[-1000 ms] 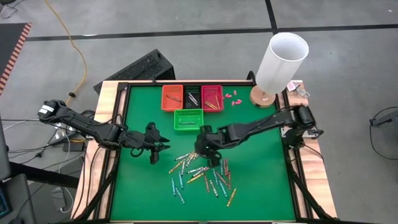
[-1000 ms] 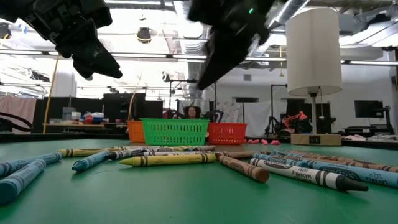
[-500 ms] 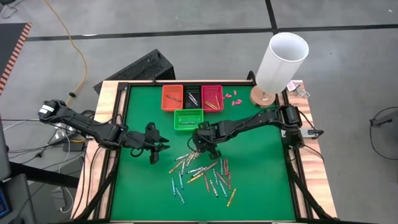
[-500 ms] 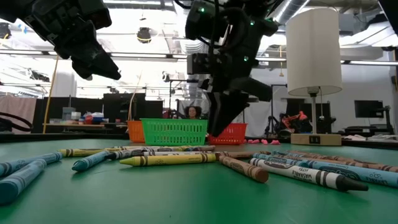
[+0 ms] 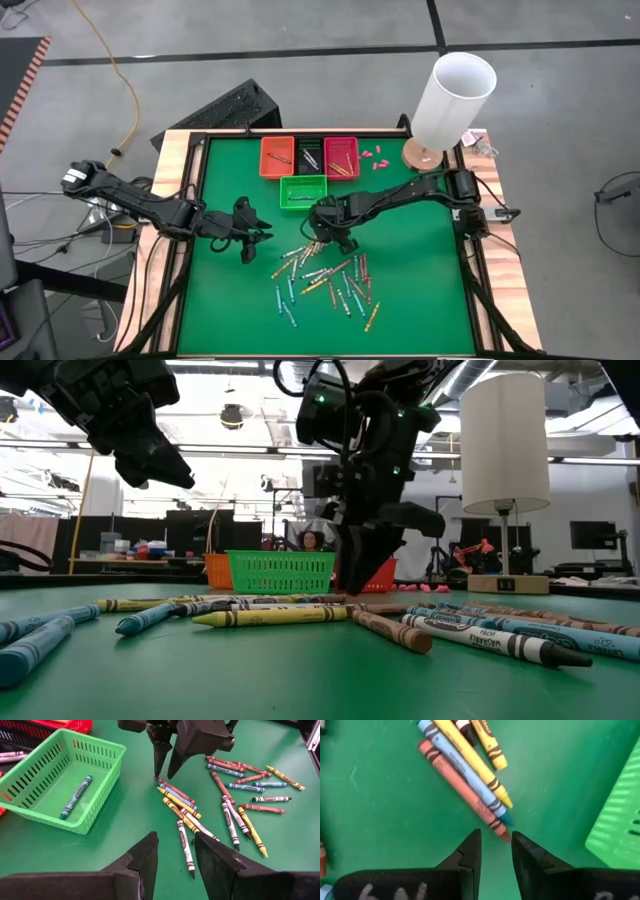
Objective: Sort crayons
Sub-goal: Put a red crayon in the orange basket
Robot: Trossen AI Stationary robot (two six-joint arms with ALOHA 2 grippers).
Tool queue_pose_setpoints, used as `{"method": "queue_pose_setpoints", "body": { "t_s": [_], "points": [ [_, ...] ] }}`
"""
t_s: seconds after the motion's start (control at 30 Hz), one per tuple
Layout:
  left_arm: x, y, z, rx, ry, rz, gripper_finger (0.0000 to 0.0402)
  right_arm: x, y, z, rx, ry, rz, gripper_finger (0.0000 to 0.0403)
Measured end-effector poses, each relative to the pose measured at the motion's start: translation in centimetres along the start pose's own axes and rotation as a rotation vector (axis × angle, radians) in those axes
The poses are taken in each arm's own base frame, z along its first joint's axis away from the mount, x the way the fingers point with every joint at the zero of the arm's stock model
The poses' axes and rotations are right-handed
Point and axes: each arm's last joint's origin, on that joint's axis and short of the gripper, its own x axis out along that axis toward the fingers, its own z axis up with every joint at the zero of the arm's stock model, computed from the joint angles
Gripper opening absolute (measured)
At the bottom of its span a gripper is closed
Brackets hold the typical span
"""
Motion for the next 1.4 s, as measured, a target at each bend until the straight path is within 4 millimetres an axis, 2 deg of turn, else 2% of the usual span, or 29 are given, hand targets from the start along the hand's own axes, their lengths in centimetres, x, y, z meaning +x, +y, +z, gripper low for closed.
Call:
{"method": "queue_pose_setpoints", "body": {
  "t_s": [0.23, 0.6, 0.83, 1.17, 1.3, 1.4],
  "points": [
    [0.0, 0.0, 0.0, -0.005, 0.0, 0.0, 0.0119, 0.2, 0.4, 0.1, -0.018, 0.004, 0.019, 0.0102],
    [0.0, 0.0, 0.0, -0.01, 0.0, 0.001, 0.0119, -0.1, 2.1, 0.6, -0.071, 0.02, 0.043, 0.0102],
    [0.0, 0.0, 0.0, -0.009, 0.0, 0.001, 0.0119, 0.0, 2.3, 0.7, -0.103, 0.004, 0.073, 0.01],
    [0.0, 0.0, -0.1, -0.019, 0.009, 0.005, 0.0119, 1.5, 2.3, 0.3, -0.065, 0.02, 0.122, 0.0051],
    [0.0, 0.1, -0.2, -0.017, 0.016, 0.008, 0.0119, 1.3, 2.3, 0.2, -0.018, 0.027, 0.116, 0.0012],
    [0.0, 0.1, -0.2, -0.027, 0.017, 0.009, 0.0119, 0.8, 2.2, 0.2, 0.013, 0.034, 0.118, 0.0007]
  ]
}}
